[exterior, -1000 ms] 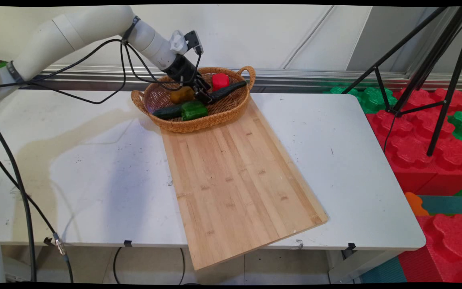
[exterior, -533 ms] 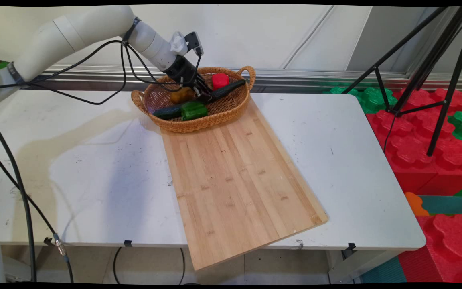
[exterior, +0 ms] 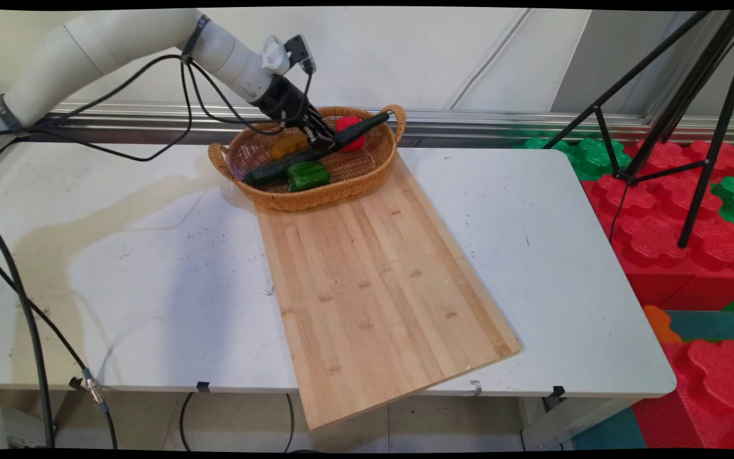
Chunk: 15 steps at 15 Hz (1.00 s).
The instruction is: Place the picked object on the cutting board
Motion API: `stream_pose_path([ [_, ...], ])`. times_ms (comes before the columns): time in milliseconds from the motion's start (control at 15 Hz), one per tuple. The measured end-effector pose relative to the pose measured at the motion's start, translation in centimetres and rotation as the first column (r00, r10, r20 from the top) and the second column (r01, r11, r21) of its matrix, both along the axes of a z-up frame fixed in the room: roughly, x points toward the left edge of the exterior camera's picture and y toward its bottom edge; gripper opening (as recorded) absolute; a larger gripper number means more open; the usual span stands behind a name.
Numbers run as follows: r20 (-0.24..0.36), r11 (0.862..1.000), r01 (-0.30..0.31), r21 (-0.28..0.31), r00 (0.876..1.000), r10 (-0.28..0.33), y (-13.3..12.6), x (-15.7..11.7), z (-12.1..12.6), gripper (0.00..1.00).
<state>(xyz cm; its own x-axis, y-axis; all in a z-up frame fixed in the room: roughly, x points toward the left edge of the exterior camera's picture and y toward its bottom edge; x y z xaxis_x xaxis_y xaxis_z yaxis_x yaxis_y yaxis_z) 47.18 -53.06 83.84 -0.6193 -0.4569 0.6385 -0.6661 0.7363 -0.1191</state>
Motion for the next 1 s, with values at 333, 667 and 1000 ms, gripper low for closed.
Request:
stream_pose_path([
  [333, -0.005, 0.999, 0.013, -0.044, 1.0, -0.013, 2.5, 1.4, 3.2, 0.0],
  [667, -0.031, 0.995, 0.017, -0.094, 0.999, -0.02, 5.3, 3.2, 7.3, 0.0],
  [1000, -0.083, 0.991, 0.005, -0.136, 0.996, -0.016, 8.3, 5.0, 11.4, 0.0],
])
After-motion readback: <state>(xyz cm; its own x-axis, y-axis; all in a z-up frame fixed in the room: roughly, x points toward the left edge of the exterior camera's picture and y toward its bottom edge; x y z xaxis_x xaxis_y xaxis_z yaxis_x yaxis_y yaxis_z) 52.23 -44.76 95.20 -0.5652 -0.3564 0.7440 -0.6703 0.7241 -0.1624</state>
